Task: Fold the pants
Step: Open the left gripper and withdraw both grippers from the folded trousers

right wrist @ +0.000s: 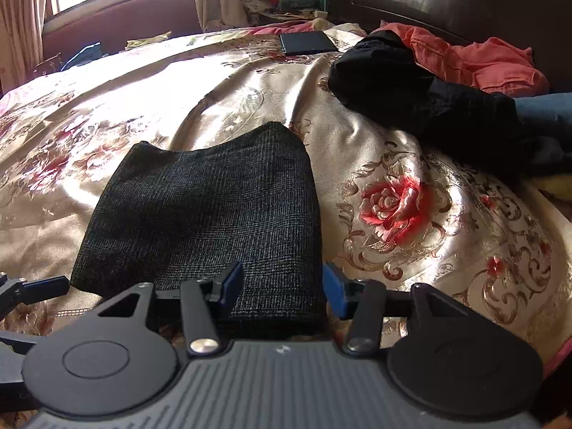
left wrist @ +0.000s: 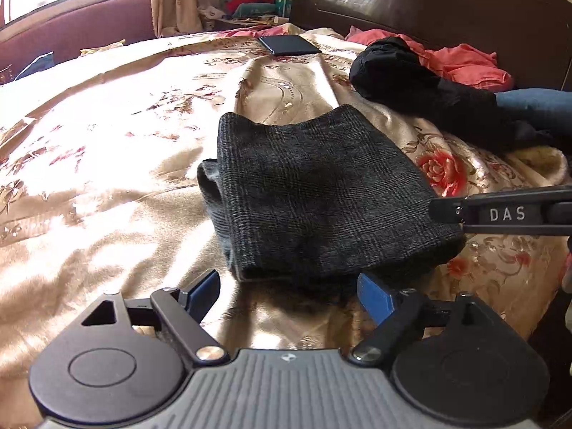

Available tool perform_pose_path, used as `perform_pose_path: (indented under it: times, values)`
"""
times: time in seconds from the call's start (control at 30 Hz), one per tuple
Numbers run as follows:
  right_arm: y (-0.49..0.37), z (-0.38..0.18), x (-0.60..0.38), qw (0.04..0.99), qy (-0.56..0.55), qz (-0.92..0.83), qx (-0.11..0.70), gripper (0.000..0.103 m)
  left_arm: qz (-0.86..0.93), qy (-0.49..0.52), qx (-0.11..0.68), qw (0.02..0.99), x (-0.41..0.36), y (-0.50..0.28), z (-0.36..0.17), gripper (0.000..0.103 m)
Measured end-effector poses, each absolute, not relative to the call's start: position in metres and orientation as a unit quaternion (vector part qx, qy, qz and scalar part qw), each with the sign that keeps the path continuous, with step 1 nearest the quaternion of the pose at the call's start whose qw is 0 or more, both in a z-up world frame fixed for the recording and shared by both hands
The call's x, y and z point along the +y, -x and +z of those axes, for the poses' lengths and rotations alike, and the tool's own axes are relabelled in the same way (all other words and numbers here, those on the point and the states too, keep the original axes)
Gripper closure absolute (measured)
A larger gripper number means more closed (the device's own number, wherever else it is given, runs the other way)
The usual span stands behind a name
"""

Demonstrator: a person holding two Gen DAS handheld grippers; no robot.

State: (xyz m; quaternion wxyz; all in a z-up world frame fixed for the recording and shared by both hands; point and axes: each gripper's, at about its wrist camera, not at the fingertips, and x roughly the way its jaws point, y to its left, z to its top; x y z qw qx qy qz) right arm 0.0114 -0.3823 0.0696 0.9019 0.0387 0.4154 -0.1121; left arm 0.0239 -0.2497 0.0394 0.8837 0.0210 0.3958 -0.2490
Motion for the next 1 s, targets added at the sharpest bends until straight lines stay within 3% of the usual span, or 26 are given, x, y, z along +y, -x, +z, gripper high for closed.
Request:
perform_pose_path:
  times: [0.03, 0.37, 1.0]
  values:
    - [-0.007, 0.071, -0.382, 0.902, -0.035, -0.109, 0.415, 0.053, -0.246, -0.012, 0.393, 0.886, -0.252, -0.018, 0.04, 0.0]
    - [0.032, 0.076, -0.386, 0.909, -0.076, -0.076, 0.403, 0.053, -0.216, -0.049, 0.347, 0.911, -0.271, 0.002, 0.052, 0.0]
    - [0.073, 0.071, -0.38, 0.896, -0.098, -0.125, 0.415, 0.052, -0.188, -0.016, 0.392, 0.9, -0.258, 0.016, 0.053, 0.0]
